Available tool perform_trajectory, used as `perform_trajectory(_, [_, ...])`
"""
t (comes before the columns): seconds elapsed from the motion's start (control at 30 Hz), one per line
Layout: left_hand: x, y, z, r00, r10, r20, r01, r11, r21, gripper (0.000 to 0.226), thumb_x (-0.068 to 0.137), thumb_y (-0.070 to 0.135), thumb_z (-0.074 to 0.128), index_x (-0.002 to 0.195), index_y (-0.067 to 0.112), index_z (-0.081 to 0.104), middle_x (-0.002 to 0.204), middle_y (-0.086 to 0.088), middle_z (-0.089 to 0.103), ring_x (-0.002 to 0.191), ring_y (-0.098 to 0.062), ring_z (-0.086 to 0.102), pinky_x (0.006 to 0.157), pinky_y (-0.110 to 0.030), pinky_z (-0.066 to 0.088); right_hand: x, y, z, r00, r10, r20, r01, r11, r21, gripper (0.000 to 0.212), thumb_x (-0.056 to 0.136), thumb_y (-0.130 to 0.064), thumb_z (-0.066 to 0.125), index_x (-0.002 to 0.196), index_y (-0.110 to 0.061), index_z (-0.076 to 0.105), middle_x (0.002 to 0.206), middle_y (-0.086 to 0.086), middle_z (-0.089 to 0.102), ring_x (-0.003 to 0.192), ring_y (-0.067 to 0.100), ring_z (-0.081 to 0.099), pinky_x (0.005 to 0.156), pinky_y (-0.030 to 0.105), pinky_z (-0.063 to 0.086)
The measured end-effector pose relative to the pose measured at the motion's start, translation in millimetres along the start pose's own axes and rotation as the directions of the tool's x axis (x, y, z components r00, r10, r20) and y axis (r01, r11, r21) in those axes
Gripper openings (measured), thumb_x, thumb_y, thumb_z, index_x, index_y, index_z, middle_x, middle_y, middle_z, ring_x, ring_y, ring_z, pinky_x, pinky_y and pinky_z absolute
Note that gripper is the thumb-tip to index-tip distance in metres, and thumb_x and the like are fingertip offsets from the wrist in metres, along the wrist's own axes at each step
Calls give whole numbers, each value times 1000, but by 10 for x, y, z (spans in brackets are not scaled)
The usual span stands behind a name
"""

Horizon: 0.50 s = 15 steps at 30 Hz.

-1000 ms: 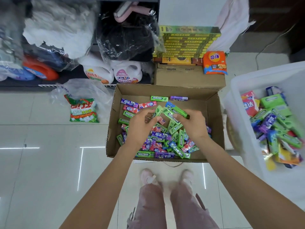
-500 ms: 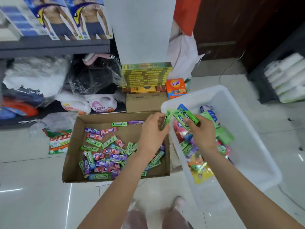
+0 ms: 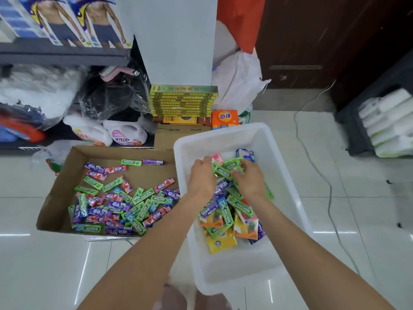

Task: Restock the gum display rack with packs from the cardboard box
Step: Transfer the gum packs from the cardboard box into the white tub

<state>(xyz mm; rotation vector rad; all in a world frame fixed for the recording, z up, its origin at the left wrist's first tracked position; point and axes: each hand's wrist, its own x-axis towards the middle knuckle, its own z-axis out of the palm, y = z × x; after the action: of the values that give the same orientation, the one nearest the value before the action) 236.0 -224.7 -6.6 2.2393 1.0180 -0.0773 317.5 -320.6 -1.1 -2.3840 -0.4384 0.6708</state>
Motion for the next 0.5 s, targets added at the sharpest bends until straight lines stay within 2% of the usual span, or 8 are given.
perform_trajectory(0.1, [-65,-15,-60,996,74,-51,-75,997,-22,43,92,12,51,134,12,42,123,-11,45,113,-28,46,92,-41,43,-47,-17,-30,996,-71,-50,67,995,-78,49,92,-18,57,137,-10,43,138,12,42,128,26,38,104,29,28])
perform_trajectory(0.23, [-258,-172,-295,975,148,-163,-178,966,-187,38,93,11,50,130,15,49,127,-3,48,112,-17,50,92,-28,42,-165,-197,45,977,-210,-27,210,978,-10,39,90,-15,57,129,-12,51,130,7,49,121,22,46,96,26,33])
perform_trajectory(0.33, [-340,-439,-517,965,95,-244,-154,959,-237,35,93,12,52,127,16,52,123,0,52,102,-8,50,83,-14,36,-236,-468,182,953,-302,15,300,952,57,33,91,-12,54,124,-13,55,121,4,54,113,17,52,92,20,35])
perform_trajectory(0.4, [-336,-690,-671,953,51,-298,-123,966,-228,32,92,12,53,124,16,54,120,1,56,99,-4,48,81,-9,31,-289,-710,309,932,-361,34,357,930,87,33,91,-9,52,123,-13,55,119,3,55,111,16,52,91,19,36])
perform_trajectory(0.5, [-275,-1120,-905,945,-47,-323,-32,971,-236,30,93,16,53,123,16,55,119,-1,57,104,-12,53,86,-20,39,-359,-1084,591,894,-445,51,440,893,94,35,91,-9,49,125,-14,54,119,2,53,112,15,49,95,27,40])
